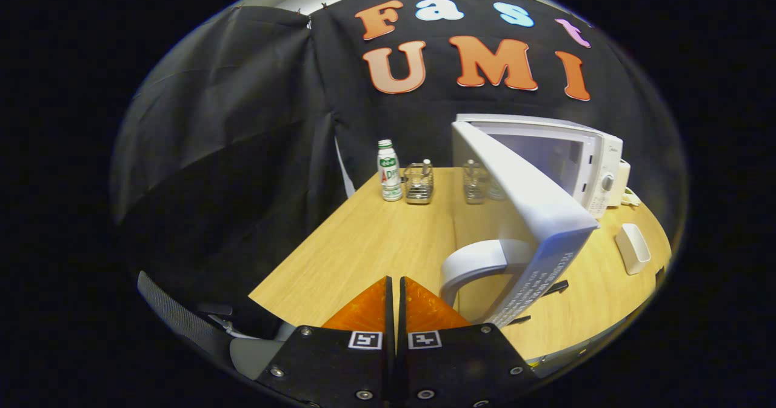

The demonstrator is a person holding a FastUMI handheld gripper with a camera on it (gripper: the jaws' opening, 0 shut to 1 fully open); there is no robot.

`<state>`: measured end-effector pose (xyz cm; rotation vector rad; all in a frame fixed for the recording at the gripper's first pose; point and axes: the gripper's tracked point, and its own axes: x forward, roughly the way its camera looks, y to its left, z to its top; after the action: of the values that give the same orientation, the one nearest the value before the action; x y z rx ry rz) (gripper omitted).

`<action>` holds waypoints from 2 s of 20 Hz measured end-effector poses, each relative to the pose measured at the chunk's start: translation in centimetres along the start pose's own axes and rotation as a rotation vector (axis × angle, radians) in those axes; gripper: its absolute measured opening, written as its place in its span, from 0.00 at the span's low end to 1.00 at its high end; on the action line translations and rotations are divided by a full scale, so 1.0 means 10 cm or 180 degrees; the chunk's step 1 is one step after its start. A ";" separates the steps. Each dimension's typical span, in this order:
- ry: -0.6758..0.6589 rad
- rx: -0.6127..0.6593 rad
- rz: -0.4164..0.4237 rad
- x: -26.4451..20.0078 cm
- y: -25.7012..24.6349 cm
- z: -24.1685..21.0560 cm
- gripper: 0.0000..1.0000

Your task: Open the microwave, put the food inside, and close the microwave door.

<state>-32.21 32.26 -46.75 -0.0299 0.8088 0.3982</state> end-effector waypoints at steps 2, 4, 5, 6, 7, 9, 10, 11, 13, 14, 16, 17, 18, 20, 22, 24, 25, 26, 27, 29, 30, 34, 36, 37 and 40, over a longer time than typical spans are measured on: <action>-0.0016 0.0040 -0.0247 0.00 -0.41 0.06 0.02; -0.0024 0.0060 -0.0476 0.02 -0.83 0.12 0.02; -0.0008 0.0098 -0.0566 0.04 -1.03 0.13 0.02; -0.0003 0.0145 -0.0650 0.08 -1.22 0.15 0.02; -0.0009 0.0167 -0.0735 0.10 -1.40 0.19 0.01; -0.0054 0.0150 -0.0877 0.18 -1.73 0.32 0.01; -0.0097 0.0141 -0.0919 0.23 -1.88 0.40 0.02; -0.0145 0.0122 -0.0945 0.30 -2.01 0.50 0.02; -0.0200 0.0060 -0.0993 0.51 -2.27 0.63 0.02; -0.0215 0.0039 -0.1022 0.59 -2.39 0.69 0.02; -0.0189 0.0012 -0.1091 0.72 -2.63 0.74 0.02; -0.0147 0.0012 -0.1124 0.79 -2.75 0.72 0.02; -0.0107 0.0029 -0.1156 0.85 -2.86 0.72 0.02; -0.0137 0.0107 -0.1191 0.95 -3.06 0.78 0.02; -0.0206 0.0173 -0.1159 1.07 -3.18 0.91 0.02; -0.0276 0.0204 -0.1059 1.23 -3.24 1.04 0.03; -0.0319 0.0193 -0.1046 1.27 -3.27 1.13 0.08; -0.0370 0.0170 -0.1044 1.32 -3.32 1.21 0.09; -0.0405 0.0169 -0.0949 1.39 -3.28 1.26 0.09; -0.0434 0.0053 -0.0909 1.50 -3.24 1.33 0.09; -0.0452 -0.0031 -0.0920 1.53 -3.25 1.38 0.09; -0.0464 -0.0148 -0.1035 1.57 -3.28 1.36 0.09; -0.0413 -0.0137 -0.1010 1.68 -3.33 1.38 0.09; -0.0334 -0.0025 -0.1015 1.67 -3.33 1.32 0.10; -0.0344 -0.0015 -0.0979 1.63 -3.27 1.34 0.11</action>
<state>-1.06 9.83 -53.05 -0.1345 0.6831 0.1100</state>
